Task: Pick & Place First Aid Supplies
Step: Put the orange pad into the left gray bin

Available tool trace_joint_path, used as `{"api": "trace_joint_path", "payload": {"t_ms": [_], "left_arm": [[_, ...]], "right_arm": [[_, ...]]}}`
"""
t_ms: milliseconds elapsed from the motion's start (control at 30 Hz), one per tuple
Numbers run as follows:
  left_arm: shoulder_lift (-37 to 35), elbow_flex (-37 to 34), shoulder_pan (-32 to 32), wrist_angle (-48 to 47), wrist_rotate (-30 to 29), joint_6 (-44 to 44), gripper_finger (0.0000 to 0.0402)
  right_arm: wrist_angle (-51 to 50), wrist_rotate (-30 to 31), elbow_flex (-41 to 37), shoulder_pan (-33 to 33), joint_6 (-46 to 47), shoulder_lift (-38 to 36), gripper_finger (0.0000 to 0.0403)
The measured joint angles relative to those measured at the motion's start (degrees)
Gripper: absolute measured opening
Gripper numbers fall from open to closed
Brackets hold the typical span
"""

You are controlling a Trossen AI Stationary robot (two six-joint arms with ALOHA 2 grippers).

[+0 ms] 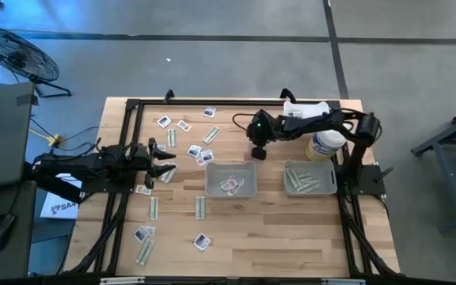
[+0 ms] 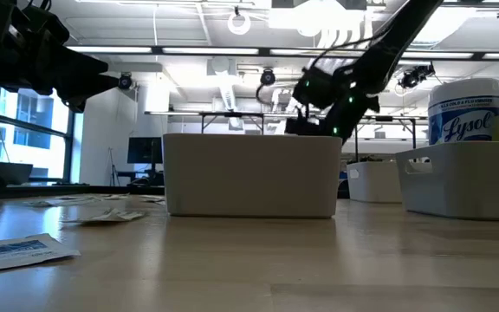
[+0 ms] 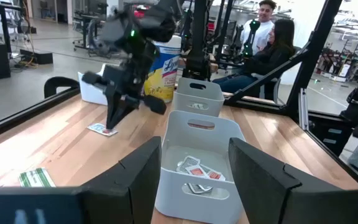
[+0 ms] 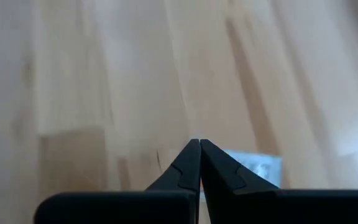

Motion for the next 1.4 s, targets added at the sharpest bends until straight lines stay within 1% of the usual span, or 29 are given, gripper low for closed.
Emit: {"api": "trace_joint_path", "payload": {"t_ms": [200, 267, 333, 500, 600, 733, 833, 967, 1233, 1400], "left_arm": [[0.0, -0.01, 0.0, 0.0, -0.01, 0.0, 0.0186], [0.0, 0.0, 0.0, 0.0, -0.02, 0.0, 0.0186], [0.0, 0.0, 0.0, 0.0, -0.02, 0.0, 0.0186], [0.0, -0.02, 0.0, 0.0, -0.02, -0.02, 0.0186], [0.0, -0.02, 0.0, 0.0, 0.0, -0.02, 0.0186], [0.0, -0.01, 0.0, 0.0, -0.01, -0.01, 0.0186], [0.0, 0.0, 0.0, 0.0, -0.02, 0.0, 0.0186], [0.0, 0.0, 0.0, 0.0, -0.01, 0.0, 0.0186], [0.0, -0.02, 0.0, 0.0, -0.06, 0.0, 0.0186], [0.0, 0.0, 0.0, 0.0, -0.06, 0.0, 0.0186]], "right_arm": [[-1.45, -2.11, 0.11, 0.17, 1.27, -4.19, 0.0001], [-1.25, -3.19, 0.12, 0.17, 0.49, -4.81, 0.0006], [-1.48, -2.87, 0.15, 0.1, -0.07, -4.83, 0.0014], [-2.93, -2.35, 0.15, -0.77, -1.13, -3.62, 0.0053], [-3.08, -1.67, 0.17, -1.7, 0.57, -1.73, 0.0079], [-2.76, -4.8, 0.15, -2.48, 1.27, 1.22, 0.0091], [-2.3, -2.47, 0.3, -2.35, 1.23, 3.05, 0.0085], [-2.76, -1.28, 0.39, -2.41, 0.05, 3.96, 0.0066], [-5.25, 1.75, 0.5, -2.67, -0.79, 4.11, 0.0005], [-5.76, 3.67, 0.43, -2.76, 0.03, 4.16, 0.0004]]}}
